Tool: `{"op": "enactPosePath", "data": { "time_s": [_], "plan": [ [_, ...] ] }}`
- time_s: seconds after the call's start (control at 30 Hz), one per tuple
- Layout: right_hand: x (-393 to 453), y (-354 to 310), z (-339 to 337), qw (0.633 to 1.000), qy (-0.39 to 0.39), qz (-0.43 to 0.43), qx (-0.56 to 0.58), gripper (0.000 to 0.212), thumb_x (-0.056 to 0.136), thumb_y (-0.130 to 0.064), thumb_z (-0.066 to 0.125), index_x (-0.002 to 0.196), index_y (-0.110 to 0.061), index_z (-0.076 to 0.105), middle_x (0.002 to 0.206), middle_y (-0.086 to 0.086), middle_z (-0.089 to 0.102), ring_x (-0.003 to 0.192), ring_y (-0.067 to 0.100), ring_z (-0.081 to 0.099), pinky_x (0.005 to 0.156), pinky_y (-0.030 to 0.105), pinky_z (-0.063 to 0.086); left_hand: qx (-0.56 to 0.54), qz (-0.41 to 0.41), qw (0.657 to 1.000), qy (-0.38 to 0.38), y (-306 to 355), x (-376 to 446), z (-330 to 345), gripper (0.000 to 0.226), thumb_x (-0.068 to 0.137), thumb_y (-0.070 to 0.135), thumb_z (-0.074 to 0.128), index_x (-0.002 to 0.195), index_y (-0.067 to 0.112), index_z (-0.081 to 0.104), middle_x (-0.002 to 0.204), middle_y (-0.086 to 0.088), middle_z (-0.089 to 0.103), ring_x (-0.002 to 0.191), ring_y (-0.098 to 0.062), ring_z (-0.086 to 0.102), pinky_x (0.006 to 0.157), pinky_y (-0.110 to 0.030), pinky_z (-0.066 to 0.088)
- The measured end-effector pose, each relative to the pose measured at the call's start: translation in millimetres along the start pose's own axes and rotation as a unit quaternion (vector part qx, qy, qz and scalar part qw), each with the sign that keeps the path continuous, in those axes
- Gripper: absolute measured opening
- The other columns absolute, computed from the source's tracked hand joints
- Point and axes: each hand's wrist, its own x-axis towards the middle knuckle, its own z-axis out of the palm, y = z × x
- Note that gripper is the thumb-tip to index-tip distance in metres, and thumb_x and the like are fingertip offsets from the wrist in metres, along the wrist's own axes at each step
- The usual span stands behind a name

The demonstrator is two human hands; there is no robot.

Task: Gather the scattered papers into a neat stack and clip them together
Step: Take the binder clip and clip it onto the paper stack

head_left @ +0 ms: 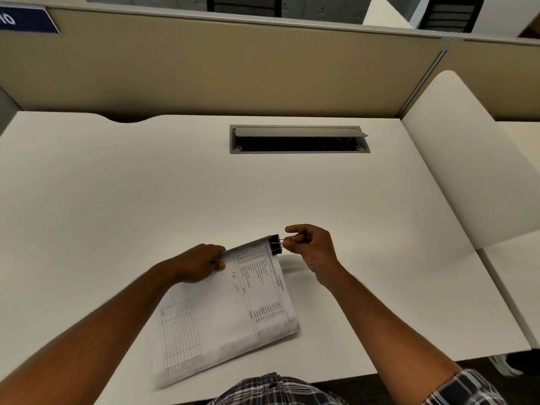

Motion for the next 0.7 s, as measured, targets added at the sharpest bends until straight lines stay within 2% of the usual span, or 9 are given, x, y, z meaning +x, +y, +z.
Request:
{"op": "enactPosePath", "data": {
  "time_s": [0.17,0.3,0.43,0.53,0.7],
  "plan": [
    [1.2,-4.2,1.8,0.999,-0.037,0.01,0.001,0.036,0.078,0.009,0.079,0.109,-0.008,0.074,0.07,0.001,0.074,0.078,0.012,0.074,0.078,0.023,0.058,0.013,0.011,1.0,0.004,4.5,2.4,-0.8,0.018,0.1,0.028,0.049,0.086,0.018,0.053,0.089,0.0,0.061,0.079,-0.014,0.052,0.067,-0.027,0.039],
    [3.9,-5.4,-0.2,0.999,-0.047,0.017,-0.007,0.036,0.079,0.007,0.079,0.11,-0.01,0.074,0.075,0.005,0.075,0.081,0.016,0.074,0.083,0.029,0.06,0.012,0.015,1.0,0.003,6.5,1.7,-1.7,0.018,0.1,0.028,0.049,0.084,0.02,0.052,0.09,-0.002,0.062,0.083,-0.019,0.056,0.07,-0.03,0.041],
    [4.6,-6.8,-2.2,0.998,-0.061,0.025,-0.016,0.038,0.08,0.006,0.079,0.114,-0.008,0.073,0.08,0.008,0.075,0.081,0.015,0.074,0.078,0.025,0.058,0.014,0.016,1.0,0.001,6.3,-0.1,-1.3,0.021,0.1,0.029,0.049,0.079,0.025,0.048,0.087,-0.001,0.06,0.082,-0.018,0.055,0.07,-0.032,0.041],
    [4.5,-7.4,-2.9,0.997,-0.066,0.031,-0.016,0.039,0.08,0.005,0.079,0.117,-0.007,0.072,0.081,0.006,0.075,0.081,0.012,0.074,0.076,0.021,0.057,0.013,0.012,1.0,0.001,6.5,-0.8,-0.9,0.019,0.1,0.029,0.048,0.084,0.019,0.052,0.09,-0.003,0.062,0.085,-0.022,0.057,0.072,-0.034,0.043],
    [4.2,-5.8,-2.8,0.997,-0.07,0.038,-0.013,0.039,0.081,0.004,0.079,0.117,-0.007,0.072,0.081,0.005,0.076,0.082,0.012,0.074,0.076,0.023,0.056,0.009,0.017,1.0,-0.002,7.2,-3.2,0.9,0.018,0.1,0.03,0.048,0.091,0.016,0.055,0.093,-0.001,0.063,0.087,-0.02,0.058,0.073,-0.033,0.045]
  ]
}}
